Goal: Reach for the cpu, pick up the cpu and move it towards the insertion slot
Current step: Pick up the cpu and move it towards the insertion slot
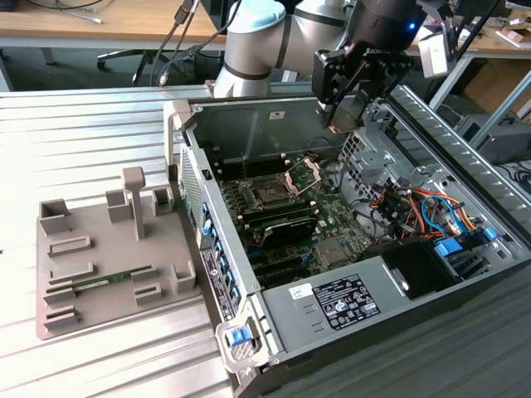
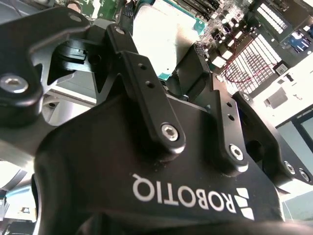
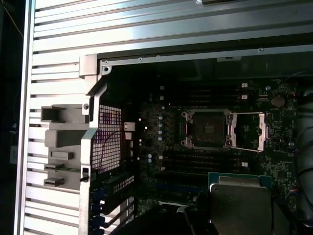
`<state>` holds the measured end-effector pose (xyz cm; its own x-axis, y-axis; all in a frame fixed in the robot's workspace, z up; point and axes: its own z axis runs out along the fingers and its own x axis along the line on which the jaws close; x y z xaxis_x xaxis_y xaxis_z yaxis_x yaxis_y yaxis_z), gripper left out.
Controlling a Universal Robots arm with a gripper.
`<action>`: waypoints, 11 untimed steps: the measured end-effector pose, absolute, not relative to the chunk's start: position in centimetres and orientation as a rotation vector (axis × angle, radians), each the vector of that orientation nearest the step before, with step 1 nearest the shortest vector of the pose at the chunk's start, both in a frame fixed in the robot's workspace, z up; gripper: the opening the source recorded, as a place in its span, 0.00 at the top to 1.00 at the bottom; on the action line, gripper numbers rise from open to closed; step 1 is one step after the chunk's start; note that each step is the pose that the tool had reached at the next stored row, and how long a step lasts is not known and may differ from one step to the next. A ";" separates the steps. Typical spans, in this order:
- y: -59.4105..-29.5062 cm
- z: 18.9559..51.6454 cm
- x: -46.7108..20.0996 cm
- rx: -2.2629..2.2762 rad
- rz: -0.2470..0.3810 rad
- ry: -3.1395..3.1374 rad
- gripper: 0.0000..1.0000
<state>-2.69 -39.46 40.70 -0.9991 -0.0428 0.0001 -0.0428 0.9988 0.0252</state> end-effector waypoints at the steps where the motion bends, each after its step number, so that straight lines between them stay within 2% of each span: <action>1: -39.5 40.7 -2.5 0.067 -0.040 -3.140 0.45; 11: -39.5 40.6 -1.4 0.067 -0.040 -3.140 0.45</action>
<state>-1.40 -39.46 40.64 -0.9991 -0.0428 0.0001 -0.0428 0.9988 0.0252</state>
